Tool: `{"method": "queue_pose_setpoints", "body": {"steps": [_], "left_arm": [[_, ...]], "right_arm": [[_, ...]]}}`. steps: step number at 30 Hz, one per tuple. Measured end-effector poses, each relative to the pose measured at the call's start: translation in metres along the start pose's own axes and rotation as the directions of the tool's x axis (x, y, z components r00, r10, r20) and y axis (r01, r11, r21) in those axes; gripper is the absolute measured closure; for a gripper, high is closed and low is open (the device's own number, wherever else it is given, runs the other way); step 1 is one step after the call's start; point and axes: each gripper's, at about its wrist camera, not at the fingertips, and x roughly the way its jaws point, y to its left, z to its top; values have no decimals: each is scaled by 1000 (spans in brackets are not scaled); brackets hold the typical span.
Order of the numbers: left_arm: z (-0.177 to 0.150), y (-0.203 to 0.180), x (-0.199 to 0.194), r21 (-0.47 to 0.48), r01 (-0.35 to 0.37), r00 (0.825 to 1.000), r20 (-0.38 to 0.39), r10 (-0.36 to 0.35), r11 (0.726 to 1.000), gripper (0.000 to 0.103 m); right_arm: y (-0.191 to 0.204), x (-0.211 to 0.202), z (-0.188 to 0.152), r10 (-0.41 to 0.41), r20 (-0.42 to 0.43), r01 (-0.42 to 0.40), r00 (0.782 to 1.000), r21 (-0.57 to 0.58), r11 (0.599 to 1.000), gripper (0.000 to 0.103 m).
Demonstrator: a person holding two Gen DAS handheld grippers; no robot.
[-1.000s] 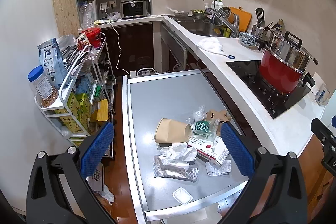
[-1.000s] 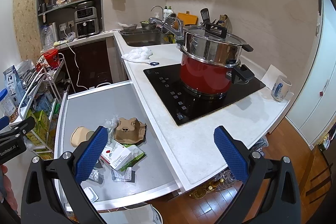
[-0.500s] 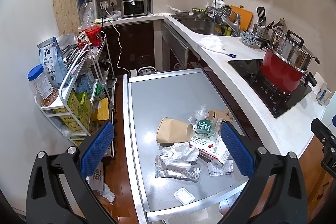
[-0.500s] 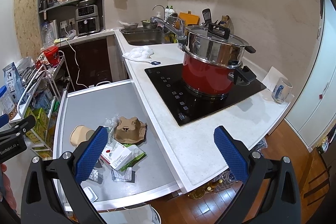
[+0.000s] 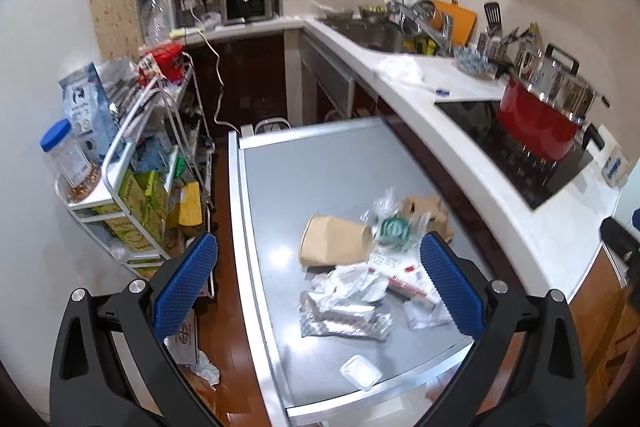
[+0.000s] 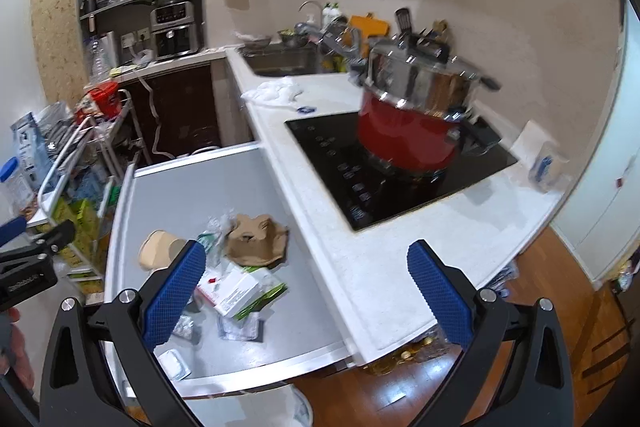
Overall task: Collect trash
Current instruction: 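Close the left tool on the white tissue while the right tool grasps the medicine box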
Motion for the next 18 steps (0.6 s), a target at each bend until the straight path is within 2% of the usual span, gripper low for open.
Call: {"method": "queue_pose_setpoints", "body": {"steps": [3, 6, 10, 13, 15, 18], "left_arm": [[-14, 10, 22, 23, -16, 998, -55, 17, 1000, 2], [-32, 19, 46, 45, 33, 991, -135, -27, 998, 2], [-51, 24, 64, 33, 90, 978, -189, -82, 995, 2], [-54, 14, 76, 53, 123, 973, -202, -110, 991, 6], [-52, 5, 90, 76, 158, 965, -225, -138, 984, 10], [-49, -6, 110, 95, 198, 951, -259, -168, 975, 12]], "right_arm": [[1, 19, -8, 59, -63, -59, 996, 14, 998, 4], [13, 39, -15, 68, -113, -71, 991, -25, 997, 4], [38, 73, -22, 67, -175, -87, 982, -112, 990, 4], [52, 100, -28, 59, -217, -94, 974, -157, 983, 4], [60, 114, -29, 62, -249, -108, 967, -175, 979, 11], [71, 132, -28, 79, -300, -143, 951, -199, 969, 11]]}}
